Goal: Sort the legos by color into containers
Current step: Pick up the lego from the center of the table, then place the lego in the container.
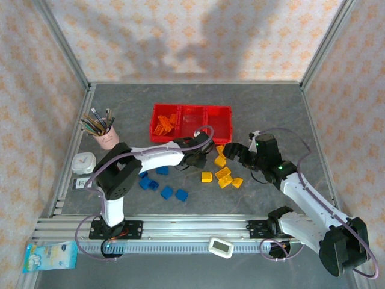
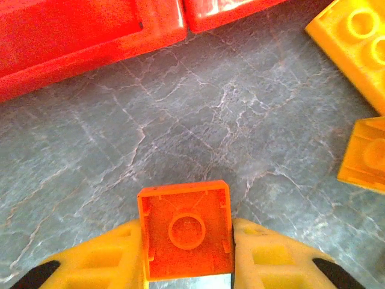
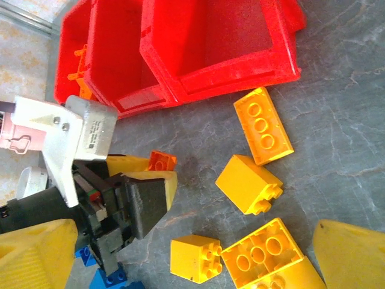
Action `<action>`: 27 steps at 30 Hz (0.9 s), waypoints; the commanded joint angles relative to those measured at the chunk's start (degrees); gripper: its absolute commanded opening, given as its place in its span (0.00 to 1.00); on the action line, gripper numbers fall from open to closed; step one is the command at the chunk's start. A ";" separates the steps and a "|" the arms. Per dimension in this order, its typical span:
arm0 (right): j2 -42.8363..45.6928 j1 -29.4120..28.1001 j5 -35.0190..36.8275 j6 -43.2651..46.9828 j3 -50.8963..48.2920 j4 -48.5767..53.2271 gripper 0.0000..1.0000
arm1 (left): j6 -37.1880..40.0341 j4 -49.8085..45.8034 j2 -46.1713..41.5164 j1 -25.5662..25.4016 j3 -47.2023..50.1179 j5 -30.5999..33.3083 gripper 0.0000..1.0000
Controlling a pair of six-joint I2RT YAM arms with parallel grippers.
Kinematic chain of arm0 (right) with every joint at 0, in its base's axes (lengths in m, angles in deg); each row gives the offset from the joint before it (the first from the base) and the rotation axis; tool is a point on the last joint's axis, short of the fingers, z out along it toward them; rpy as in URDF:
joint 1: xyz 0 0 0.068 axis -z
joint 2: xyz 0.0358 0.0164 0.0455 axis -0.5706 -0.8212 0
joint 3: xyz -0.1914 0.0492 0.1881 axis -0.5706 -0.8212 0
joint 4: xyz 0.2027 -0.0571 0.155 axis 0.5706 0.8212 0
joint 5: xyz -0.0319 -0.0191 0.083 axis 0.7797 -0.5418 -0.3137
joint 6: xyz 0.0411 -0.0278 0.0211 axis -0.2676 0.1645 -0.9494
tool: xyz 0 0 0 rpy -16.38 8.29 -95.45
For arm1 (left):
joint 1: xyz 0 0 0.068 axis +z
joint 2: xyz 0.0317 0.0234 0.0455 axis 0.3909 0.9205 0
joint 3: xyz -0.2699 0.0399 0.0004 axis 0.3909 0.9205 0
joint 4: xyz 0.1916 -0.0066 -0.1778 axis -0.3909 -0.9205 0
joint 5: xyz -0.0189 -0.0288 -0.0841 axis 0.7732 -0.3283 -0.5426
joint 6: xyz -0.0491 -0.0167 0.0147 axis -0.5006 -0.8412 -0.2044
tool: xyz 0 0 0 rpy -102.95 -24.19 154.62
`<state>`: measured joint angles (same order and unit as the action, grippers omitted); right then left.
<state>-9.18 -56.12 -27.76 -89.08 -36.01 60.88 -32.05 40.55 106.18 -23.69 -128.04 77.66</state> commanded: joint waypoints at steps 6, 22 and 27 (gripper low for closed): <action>-5.43 -1.70 -3.05 1.43 5.96 -4.01 1.00 | -3.51 -0.82 -13.42 5.00 4.44 5.94 0.32; -16.83 -7.46 -0.12 -0.06 12.71 -10.81 1.00 | 0.28 1.04 -5.48 23.37 -8.84 7.87 0.32; -17.20 -7.51 1.05 0.91 13.24 -9.49 1.00 | 0.88 -0.18 0.89 25.12 -14.17 7.90 0.35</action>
<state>-26.14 -63.26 -28.68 -89.06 -24.60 51.81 -32.64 41.32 104.67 0.68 -139.43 84.98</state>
